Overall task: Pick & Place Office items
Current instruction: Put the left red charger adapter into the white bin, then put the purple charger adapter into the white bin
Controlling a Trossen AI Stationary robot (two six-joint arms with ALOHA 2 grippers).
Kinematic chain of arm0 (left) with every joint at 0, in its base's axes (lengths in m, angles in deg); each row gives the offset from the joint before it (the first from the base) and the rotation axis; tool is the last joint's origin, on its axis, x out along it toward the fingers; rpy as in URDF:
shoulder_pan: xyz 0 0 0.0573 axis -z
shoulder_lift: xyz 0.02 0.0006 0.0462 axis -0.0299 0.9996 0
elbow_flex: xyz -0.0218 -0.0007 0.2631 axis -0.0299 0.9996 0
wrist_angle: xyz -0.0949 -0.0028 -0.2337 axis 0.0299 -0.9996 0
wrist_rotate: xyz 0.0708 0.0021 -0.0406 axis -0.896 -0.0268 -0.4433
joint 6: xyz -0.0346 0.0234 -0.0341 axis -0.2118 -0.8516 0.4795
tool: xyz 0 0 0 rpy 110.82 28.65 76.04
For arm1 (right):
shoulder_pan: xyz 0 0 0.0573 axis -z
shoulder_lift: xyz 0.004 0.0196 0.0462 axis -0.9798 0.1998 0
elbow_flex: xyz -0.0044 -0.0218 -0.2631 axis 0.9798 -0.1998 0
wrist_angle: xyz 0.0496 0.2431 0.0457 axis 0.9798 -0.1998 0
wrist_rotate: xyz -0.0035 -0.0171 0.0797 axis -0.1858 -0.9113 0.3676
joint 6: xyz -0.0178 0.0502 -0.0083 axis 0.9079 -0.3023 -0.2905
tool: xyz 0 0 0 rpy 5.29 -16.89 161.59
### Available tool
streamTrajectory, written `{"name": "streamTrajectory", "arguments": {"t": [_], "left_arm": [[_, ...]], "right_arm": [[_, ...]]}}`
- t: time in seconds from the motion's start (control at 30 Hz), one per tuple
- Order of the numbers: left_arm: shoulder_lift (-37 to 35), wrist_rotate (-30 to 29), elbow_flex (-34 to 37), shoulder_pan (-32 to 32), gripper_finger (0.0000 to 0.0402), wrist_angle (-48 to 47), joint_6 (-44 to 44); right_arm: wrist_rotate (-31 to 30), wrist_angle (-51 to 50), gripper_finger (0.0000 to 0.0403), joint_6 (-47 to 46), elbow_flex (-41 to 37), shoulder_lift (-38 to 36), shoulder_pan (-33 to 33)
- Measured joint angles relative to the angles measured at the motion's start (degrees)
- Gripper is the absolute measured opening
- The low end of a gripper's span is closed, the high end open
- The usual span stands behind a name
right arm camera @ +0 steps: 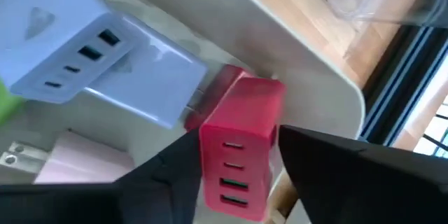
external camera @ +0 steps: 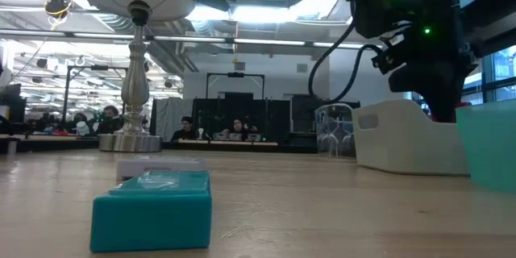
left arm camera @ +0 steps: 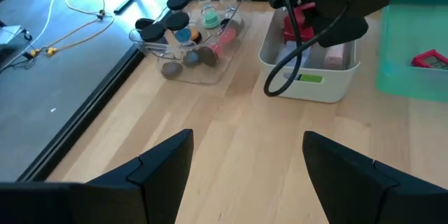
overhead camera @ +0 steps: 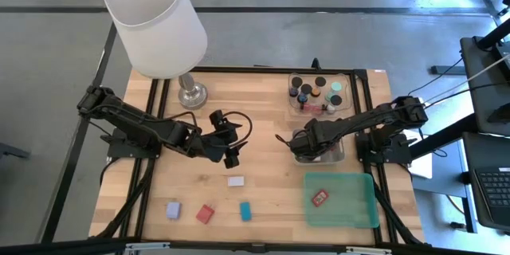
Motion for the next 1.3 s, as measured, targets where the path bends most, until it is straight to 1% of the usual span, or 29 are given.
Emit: {"name": "streamTrajectory", "arguments": {"t": [0.3,0.47,0.63,0.83,0.9,1.0,1.1,1.17,1.3], "left_arm": [[0.0,1.0,0.0,0.0,0.0267,-0.1,0.9],[0.0,1.9,0.0,0.0,0.0267,-0.2,1.3],[0.0,1.9,0.0,0.4,0.0267,-0.2,1.5],[0.0,2.2,0.0,2.1,0.0267,-0.4,2.1],[0.0,4.8,0.0,3.1,0.0267,-1.2,4.8],[-0.4,12.9,0.0,4.6,0.0267,-4.8,11.3],[-0.4,20.9,0.0,5.9,0.0267,-10.5,20.5],[-0.4,25.1,0.0,6.7,0.0267,-15.1,25.8],[-0.4,30.8,0.0,9.3,0.0267,-24.3,29.6]], "right_arm": [[0.1,2.3,0.0274,0.3,0.0,0.0,0.0],[0.3,2.1,0.0313,0.0,0.1,0.0,0.0],[1.0,1.9,0.0335,1.1,3.3,0.0,0.0],[-2.5,1.9,0.0338,7.2,13.9,0.0,0.0],[-3.7,1.9,0.0339,9.6,18.4,-0.1,0.0],[-4.8,2.2,0.0339,13.3,25.0,-0.1,-0.3],[-6.9,2.7,0.0339,15.2,30.2,-0.1,-0.9],[-9.1,3.5,0.0339,15.5,32.7,-0.1,-1.3],[-13.8,7.7,0.0339,15.3,34.6,-0.2,-1.7]]}}
